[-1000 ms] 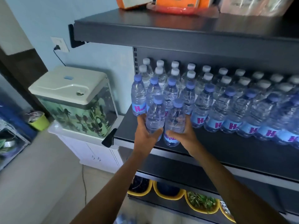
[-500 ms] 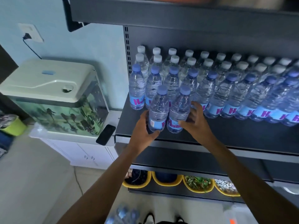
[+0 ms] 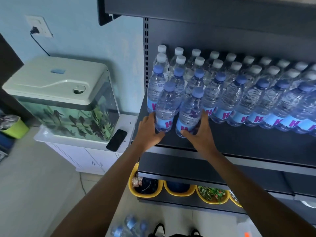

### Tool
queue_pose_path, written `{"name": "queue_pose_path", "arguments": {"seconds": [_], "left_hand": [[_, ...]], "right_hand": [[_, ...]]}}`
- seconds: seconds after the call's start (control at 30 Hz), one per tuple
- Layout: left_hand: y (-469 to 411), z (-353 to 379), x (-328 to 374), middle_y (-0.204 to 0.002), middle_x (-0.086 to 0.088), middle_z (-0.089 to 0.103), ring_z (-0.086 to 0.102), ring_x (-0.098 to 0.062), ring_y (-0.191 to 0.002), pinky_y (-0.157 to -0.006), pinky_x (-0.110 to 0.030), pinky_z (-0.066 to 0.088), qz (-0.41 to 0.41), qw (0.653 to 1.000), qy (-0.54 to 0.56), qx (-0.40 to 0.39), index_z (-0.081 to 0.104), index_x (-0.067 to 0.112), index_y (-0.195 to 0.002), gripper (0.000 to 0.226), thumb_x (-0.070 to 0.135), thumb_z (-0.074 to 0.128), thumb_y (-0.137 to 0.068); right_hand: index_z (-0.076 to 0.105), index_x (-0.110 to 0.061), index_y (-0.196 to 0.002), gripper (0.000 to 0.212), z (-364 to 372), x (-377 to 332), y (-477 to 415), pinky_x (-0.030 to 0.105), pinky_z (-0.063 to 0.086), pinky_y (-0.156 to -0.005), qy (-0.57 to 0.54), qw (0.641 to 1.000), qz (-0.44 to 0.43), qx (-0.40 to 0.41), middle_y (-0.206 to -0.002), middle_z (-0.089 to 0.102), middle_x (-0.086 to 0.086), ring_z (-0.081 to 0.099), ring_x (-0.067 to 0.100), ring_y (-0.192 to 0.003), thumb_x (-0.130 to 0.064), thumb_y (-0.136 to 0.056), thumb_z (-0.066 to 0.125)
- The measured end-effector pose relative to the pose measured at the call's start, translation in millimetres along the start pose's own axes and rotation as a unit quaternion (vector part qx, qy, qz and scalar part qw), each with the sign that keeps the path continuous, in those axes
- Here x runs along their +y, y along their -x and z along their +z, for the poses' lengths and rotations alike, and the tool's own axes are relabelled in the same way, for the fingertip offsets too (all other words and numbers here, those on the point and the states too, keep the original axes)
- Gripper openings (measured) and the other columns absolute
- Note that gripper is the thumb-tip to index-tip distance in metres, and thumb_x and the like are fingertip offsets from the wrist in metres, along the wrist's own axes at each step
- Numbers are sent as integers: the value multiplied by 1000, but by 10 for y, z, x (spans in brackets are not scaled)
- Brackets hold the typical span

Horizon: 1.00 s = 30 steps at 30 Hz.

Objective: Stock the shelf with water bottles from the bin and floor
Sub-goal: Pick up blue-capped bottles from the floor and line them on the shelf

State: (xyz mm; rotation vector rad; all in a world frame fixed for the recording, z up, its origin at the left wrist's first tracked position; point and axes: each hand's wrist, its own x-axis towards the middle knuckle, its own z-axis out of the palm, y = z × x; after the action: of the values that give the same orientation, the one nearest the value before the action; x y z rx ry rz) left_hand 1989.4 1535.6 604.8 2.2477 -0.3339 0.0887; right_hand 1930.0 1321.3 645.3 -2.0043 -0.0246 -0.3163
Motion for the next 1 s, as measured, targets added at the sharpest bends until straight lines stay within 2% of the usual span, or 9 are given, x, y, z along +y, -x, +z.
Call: {"name": "queue_pose_path", "arguments": {"seconds": [0.07, 0.13, 0.3, 0.5, 0.57, 0.67, 0.9, 0.93, 1.0], "left_hand": [[-25, -39, 7, -121, 4, 60, 58, -18, -114, -99, -46, 55, 5, 1000, 16, 20, 45, 33, -130, 74, 44, 84, -68], [-32, -22, 10, -117, 4, 57, 59, -16, -109, -93, -41, 57, -9, 996, 48, 71, 45, 39, -122, 73, 52, 86, -64], [-56, 64, -59, -125, 1, 57, 58, -14, -114, -97, -38, 57, -49, 986, 86, 133, 43, 25, -136, 79, 46, 86, -73], [-72, 48, -60, -130, 2, 55, 56, -15, -118, -96, -26, 49, -45, 986, 75, 139, 44, 20, -140, 74, 36, 84, -80], [-77, 34, -43, -126, 10, 57, 61, -15, -116, -94, -25, 50, -54, 987, 84, 128, 46, 21, -138, 68, 37, 81, -82], [-55, 26, -45, -124, 12, 60, 62, -8, -111, -93, -23, 53, -51, 984, 117, 128, 47, 24, -136, 65, 38, 81, -83], [-49, 15, 3, -126, 13, 56, 54, -3, -109, -91, -9, 42, -92, 983, 112, 115, 42, 24, -143, 70, 40, 81, -86], [-45, 5, 11, -127, 12, 57, 53, -2, -109, -90, -9, 42, -91, 983, 110, 117, 42, 23, -143, 70, 39, 81, -86], [-47, -9, 26, -130, 5, 62, 59, -7, -112, -97, -23, 52, -82, 983, 112, 122, 45, 21, -140, 68, 35, 82, -85]], "right_hand": [[30, -22, -152, 86, 102, -10, -26, 29, 54, -103, -8, 1000, 3, -12, -140, 57, -7, 58, 2, -127, -4, -84, 80], [31, -21, -152, 82, 219, -29, -51, 32, 53, -106, -15, 1000, 7, -10, -143, 56, -7, 57, 5, -130, -5, -87, 78], [28, -24, -155, 86, 445, 10, -62, 16, 46, -106, -19, 999, 10, -24, -146, 54, -7, 54, 3, -132, -6, -87, 77], [41, -28, -146, 73, 522, 122, -135, -2, 41, -88, 3, 998, 54, -20, -129, 58, -21, 52, -22, -112, -14, -86, 80], [45, -28, -141, 70, 553, 124, -171, 6, 46, -93, 12, 998, 56, -4, -125, 60, -22, 55, -16, -113, -15, -83, 81], [47, -27, -138, 68, 606, 126, -192, 33, 53, -102, 31, 999, 39, 15, -129, 62, -12, 59, 5, -119, -23, -80, 83], [45, -30, -137, 71, 653, 141, -193, 45, 52, -105, 53, 997, 32, 36, -131, 59, -9, 56, 10, -124, -30, -78, 83], [44, -30, -137, 71, 656, 146, -194, 45, 52, -105, 56, 997, 32, 37, -132, 59, -9, 56, 10, -124, -31, -78, 83], [44, -29, -137, 71, 652, 157, -195, 46, 51, -105, 62, 997, 31, 36, -132, 59, -8, 56, 11, -124, -32, -78, 83]]}}
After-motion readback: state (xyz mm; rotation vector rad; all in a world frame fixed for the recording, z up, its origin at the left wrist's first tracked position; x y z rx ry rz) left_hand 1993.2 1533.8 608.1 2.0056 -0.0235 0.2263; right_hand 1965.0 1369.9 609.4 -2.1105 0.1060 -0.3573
